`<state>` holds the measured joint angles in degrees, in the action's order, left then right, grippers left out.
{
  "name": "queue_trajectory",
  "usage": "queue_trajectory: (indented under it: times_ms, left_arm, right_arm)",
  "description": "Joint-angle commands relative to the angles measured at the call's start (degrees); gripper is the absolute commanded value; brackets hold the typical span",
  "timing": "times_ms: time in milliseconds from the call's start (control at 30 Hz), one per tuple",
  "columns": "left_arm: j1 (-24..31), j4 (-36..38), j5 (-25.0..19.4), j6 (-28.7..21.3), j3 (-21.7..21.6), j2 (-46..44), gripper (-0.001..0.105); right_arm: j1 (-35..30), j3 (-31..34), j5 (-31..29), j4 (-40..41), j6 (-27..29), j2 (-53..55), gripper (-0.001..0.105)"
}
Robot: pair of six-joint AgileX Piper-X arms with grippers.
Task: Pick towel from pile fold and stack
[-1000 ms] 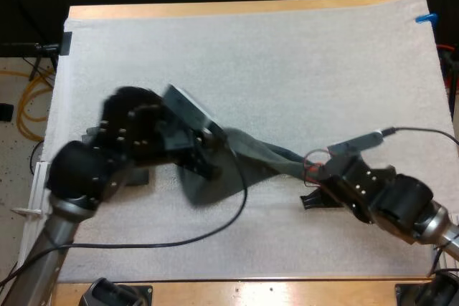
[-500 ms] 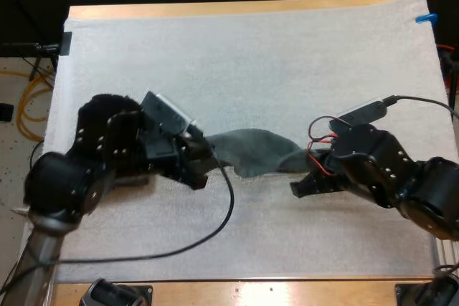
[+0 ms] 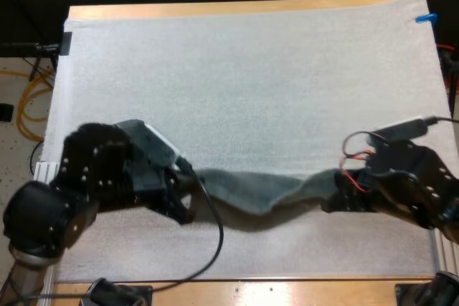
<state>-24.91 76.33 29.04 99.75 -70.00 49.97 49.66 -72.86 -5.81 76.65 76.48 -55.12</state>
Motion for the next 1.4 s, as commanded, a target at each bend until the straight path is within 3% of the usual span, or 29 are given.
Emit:
queue_trajectory:
  times_ms: [0,133,200,367,467,567,700,800,933,1033,1200,1367]
  left_arm:
    - [-1.56,0.58,0.8,1.71,0.57,-0.84,0.0]
    - [-5.64,0.23,-0.31,5.45,1.61,-2.23,0.0]
    - [-7.53,0.04,-3.41,7.65,1.67,-2.83,0.0]
    - [-8.03,-0.16,-5.25,8.85,1.91,-3.0,0.0]
    - [-8.03,-2.6,-7.19,8.69,4.57,-2.22,0.0]
    - [-7.42,-8.1,-11.07,8.38,8.69,-0.93,0.0]
    - [-3.81,-17.87,-14.93,7.36,13.88,2.21,0.0]
    - [0.27,-27.17,-14.93,6.67,16.43,6.35,0.0]
    - [4.73,-34.99,-14.23,5.54,16.78,12.3,0.0]
    - [7.65,-40.43,-11.77,3.66,16.78,17.45,0.0]
    - [11.65,-48.45,-10.85,3.3,16.78,26.85,0.0]
    - [14.66,-54.75,-10.83,3.29,16.78,33.29,0.0]
  right_arm:
    - [0.02,-0.59,2.06,0.68,-1.19,1.24,0.0]
    - [0.02,-0.59,5.88,3.29,-4.16,3.1,0.0]
    - [0.02,-0.59,7.69,4.83,-5.91,4.01,0.0]
    - [0.02,-0.59,12.46,6.75,-8.64,4.49,0.0]
    - [0.02,-0.46,11.37,6.72,-9.07,3.72,0.0]
    - [0.01,1.2,6.39,4.81,-8.88,1.67,0.0]
    - [-0.74,6.44,-3.2,-8.04,-5.83,-2.49,0.0]
    - [-3.9,11.11,-4.0,-21.36,-3.76,-6.48,0.0]
    - [-10.22,14.13,-3.97,-33.28,-1.31,-12.83,0.0]
    - [-14.86,14.53,-2.78,-41.25,0.43,-18.06,0.0]
    - [-20.63,14.53,6.79,-54.6,0.93,-27.47,0.0]
    - [-22.22,14.53,7.44,-61.52,0.71,-33.44,0.0]
